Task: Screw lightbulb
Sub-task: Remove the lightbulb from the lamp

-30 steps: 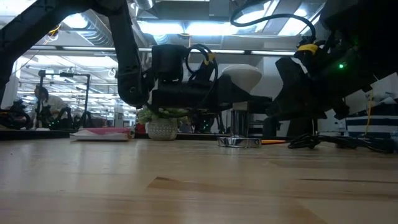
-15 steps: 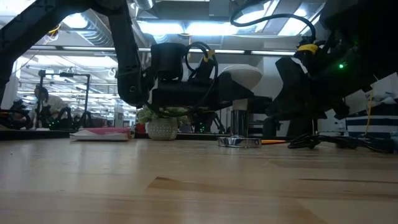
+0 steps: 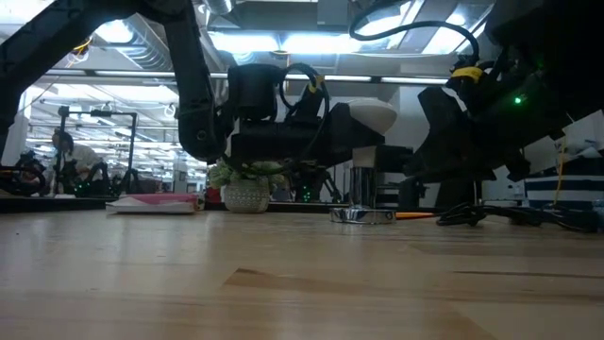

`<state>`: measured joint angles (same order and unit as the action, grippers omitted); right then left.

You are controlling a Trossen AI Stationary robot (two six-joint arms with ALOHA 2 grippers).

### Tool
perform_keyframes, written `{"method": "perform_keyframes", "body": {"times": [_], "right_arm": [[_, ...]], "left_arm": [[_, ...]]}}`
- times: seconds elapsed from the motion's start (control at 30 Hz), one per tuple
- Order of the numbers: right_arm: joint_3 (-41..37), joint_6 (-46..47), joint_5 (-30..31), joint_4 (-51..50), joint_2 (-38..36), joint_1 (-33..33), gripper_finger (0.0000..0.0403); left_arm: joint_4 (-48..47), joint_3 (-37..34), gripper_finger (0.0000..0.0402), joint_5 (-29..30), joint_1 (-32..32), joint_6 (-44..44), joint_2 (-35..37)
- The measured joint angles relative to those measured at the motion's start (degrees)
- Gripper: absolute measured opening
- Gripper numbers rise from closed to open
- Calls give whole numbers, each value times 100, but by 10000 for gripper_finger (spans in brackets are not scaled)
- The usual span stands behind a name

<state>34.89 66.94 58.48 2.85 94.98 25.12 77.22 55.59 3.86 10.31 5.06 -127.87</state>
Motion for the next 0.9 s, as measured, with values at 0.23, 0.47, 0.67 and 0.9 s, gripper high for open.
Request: {"method": "perform_keyframes", "body": {"times": [0.23,0.47,0.67,0.9], "right_arm": [[0,0,-2,0,0,0,188],[0,0,-2,0,0,0,188],[0,0,-2,0,0,0,188],[0,0,-22,0,0,0,188]], "left_arm": [[-3,0,241,2,-123,-7,4],[-32,2,241,-2,-182,-11,4],[-117,2,241,-2,-139,-13,4],[-814,2,241,-2,-99,77,4]]}}
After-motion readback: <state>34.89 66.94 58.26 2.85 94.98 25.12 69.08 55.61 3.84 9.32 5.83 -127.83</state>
